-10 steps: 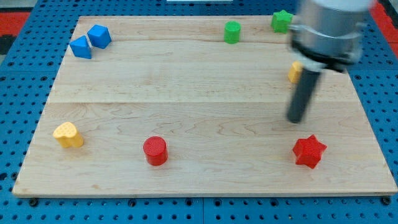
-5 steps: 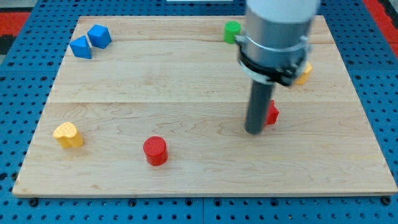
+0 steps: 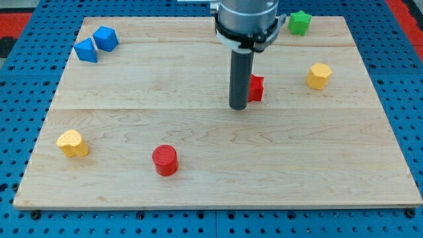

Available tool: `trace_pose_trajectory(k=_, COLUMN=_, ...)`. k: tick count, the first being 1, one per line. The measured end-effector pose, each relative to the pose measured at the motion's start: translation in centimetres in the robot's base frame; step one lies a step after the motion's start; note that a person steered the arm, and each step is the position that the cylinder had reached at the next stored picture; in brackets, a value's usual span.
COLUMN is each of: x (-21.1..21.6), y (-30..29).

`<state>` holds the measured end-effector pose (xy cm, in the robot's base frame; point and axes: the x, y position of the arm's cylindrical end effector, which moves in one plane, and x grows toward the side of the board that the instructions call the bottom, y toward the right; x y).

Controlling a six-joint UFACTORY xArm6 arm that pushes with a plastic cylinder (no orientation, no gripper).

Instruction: Move the red star above right to the blue cube

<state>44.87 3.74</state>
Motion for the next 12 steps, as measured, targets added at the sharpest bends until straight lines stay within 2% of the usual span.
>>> trace_pose_trajectory(k=1, x=-0.1, y=3.7)
trace_pose_trajectory(k=2, x=-3.7, y=5.2)
trace_pose_trajectory(k=4, x=-13.9, y=-6.3)
trace_pose_trajectory(k=7, x=-16.5, y=-1.6)
trace_pose_trajectory(k=10, x=-22.7, y=-0.1)
trace_pose_trajectory(k=12, x=-22.3, y=-12.6)
